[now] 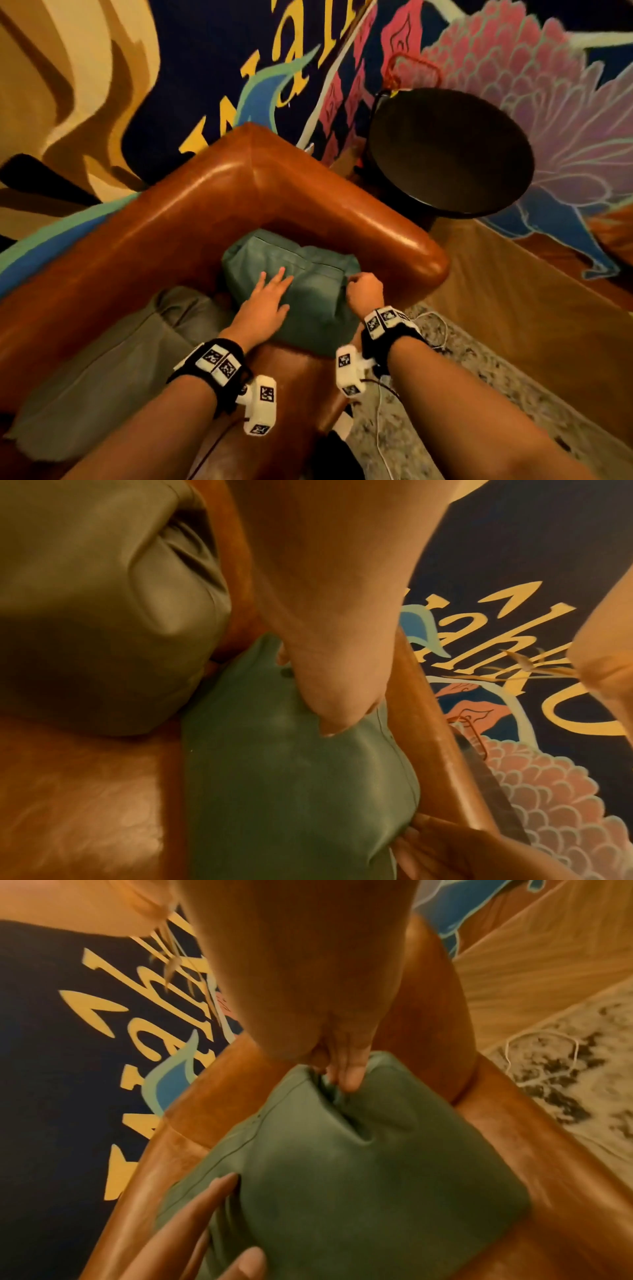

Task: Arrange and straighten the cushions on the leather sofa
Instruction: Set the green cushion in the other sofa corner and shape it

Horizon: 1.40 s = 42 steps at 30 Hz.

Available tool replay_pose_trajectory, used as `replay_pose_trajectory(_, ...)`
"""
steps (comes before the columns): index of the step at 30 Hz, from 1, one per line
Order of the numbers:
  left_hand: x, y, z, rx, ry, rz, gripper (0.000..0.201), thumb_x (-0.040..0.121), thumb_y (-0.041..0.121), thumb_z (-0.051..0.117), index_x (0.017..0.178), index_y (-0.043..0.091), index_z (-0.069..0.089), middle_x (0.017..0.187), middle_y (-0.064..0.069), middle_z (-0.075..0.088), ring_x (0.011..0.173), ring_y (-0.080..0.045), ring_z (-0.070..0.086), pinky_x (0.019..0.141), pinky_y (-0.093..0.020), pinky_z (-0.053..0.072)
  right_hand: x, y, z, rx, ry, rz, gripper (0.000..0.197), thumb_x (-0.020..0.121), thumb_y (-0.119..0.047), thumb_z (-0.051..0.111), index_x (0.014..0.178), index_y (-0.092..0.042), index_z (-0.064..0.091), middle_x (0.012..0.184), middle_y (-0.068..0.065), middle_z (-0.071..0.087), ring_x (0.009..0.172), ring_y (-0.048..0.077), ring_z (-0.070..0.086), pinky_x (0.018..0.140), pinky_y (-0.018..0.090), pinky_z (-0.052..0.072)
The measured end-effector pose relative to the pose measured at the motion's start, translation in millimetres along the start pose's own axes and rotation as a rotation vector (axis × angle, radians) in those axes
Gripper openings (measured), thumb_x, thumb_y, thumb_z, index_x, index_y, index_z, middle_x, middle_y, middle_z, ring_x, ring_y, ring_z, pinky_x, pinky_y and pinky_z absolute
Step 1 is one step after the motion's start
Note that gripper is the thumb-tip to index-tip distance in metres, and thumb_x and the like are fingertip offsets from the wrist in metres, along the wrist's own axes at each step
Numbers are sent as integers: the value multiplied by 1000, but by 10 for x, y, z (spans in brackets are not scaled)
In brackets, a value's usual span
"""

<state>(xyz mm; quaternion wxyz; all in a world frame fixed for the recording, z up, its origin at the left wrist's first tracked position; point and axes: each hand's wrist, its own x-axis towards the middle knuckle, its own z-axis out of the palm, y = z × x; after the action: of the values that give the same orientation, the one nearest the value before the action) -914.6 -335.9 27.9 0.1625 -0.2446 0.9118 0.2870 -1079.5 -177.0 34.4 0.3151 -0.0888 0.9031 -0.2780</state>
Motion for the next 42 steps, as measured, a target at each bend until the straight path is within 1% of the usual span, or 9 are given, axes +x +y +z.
replay_pose_trajectory(10,90,-193,25,-11,-117,-35,67,98,27,52,156,37,20,166,16,4,154,-25,1,119,-50,29,519,49,303,19,-297,279,45,101,-24,53,143,-8,51,147,16,53,133,33,53,94,23,49)
replay_pose_trajectory(13,196,-253,-58,3,-144,-43,61,99,30,48,153,43,23,165,21,7,154,-22,3,115,-58,30,509,30,328,-51,-196,177,36,94,-18,63,127,-3,63,131,18,65,122,35,61,99,38,47)
replay_pose_trajectory(18,265,-274,-118,38,-143,-75,52,104,38,41,154,39,27,165,18,11,154,-26,9,115,-51,34,357,283,8,519,1,309,31,87,-32,58,68,-8,65,77,14,64,75,27,59,71,47,51)
replay_pose_trajectory(23,297,-324,-176,82,-134,-93,45,99,58,36,140,43,48,153,14,44,142,-20,42,108,-46,43,24,733,-316,826,4,465,19,97,-17,47,91,-7,62,100,21,63,70,27,64,71,41,57)
replay_pose_trajectory(26,488,-109,-370,-52,39,-79,37,98,51,47,104,27,73,108,-3,74,105,-27,66,86,-36,52,51,949,-106,607,1,473,37,98,-42,30,112,-24,59,131,1,62,90,19,73,98,38,54)
replay_pose_trajectory(30,994,-153,-701,-287,450,-191,25,99,20,52,98,4,71,101,-19,71,98,-37,64,84,-41,49,174,940,-63,47,1,493,42,95,-50,48,101,-17,74,115,10,74,107,30,69,87,29,51)
replay_pose_trajectory(34,1346,-371,-668,-436,134,-377,34,96,24,60,70,2,65,75,-22,70,72,-33,68,64,-32,46,312,897,-105,253,23,596,32,102,-27,48,115,-4,67,129,11,66,110,16,68,93,26,49)
replay_pose_trajectory(37,1362,-436,-481,-446,-260,-384,32,84,35,68,65,11,63,55,-4,67,46,-18,61,47,-21,43,371,1096,20,566,-68,627,41,105,-10,36,142,6,47,145,19,53,69,-10,68,88,23,55)
replay_pose_trajectory(42,1397,-569,-104,-371,-196,-430,16,89,12,62,73,8,63,72,-16,65,66,-22,55,60,-29,42,321,1313,160,1047,-276,555,92,67,-83,67,136,-24,57,132,9,68,120,30,66,106,55,48)
